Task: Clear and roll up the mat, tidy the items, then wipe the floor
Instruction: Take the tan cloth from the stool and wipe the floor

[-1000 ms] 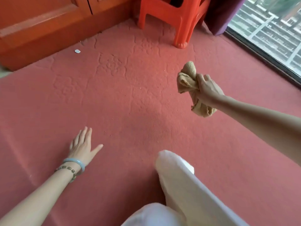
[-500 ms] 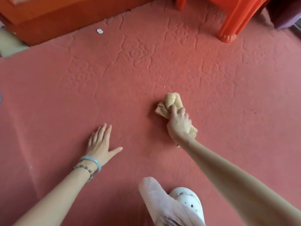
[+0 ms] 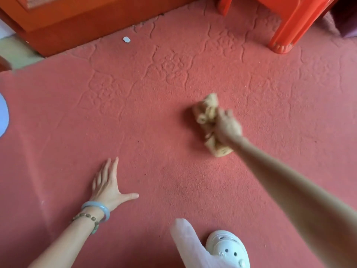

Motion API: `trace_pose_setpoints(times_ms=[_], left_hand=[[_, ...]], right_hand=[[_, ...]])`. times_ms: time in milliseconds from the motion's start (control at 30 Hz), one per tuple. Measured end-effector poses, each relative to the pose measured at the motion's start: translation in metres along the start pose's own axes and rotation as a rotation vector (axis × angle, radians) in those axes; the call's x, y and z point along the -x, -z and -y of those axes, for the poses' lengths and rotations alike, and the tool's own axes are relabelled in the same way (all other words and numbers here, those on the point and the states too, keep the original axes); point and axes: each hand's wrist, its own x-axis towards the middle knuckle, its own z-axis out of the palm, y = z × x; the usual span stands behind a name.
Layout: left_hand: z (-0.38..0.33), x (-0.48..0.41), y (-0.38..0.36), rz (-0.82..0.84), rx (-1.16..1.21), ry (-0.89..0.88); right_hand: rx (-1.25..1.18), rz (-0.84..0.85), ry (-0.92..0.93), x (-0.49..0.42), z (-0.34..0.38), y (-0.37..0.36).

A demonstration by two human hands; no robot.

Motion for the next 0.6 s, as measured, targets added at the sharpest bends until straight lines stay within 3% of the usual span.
trace_pose_setpoints(times_ms=[133,233,433,600], left_hand=[[-0.012,-0.012,0.001,0.029,-0.093,0.004],[-0.019,-0.015,0.001,0.090,-0.191,-0.005],[-0.022,-0.017,-0.005,0.136,-0.166,-0.003],[-0.021,-0.016,-0.006,0.133,-0.104,0.009]], right_hand=[[0.074,-0.226,-0.395,-0.034,-0.090,0.048],[0.064,-0.216,-0.420,-0.048,-0.071,0.041],[0.085,0.065,0.109,-0.020,0.107,-0.034],[0.065,0.491,0.632,0.054,0.211,-0.090]])
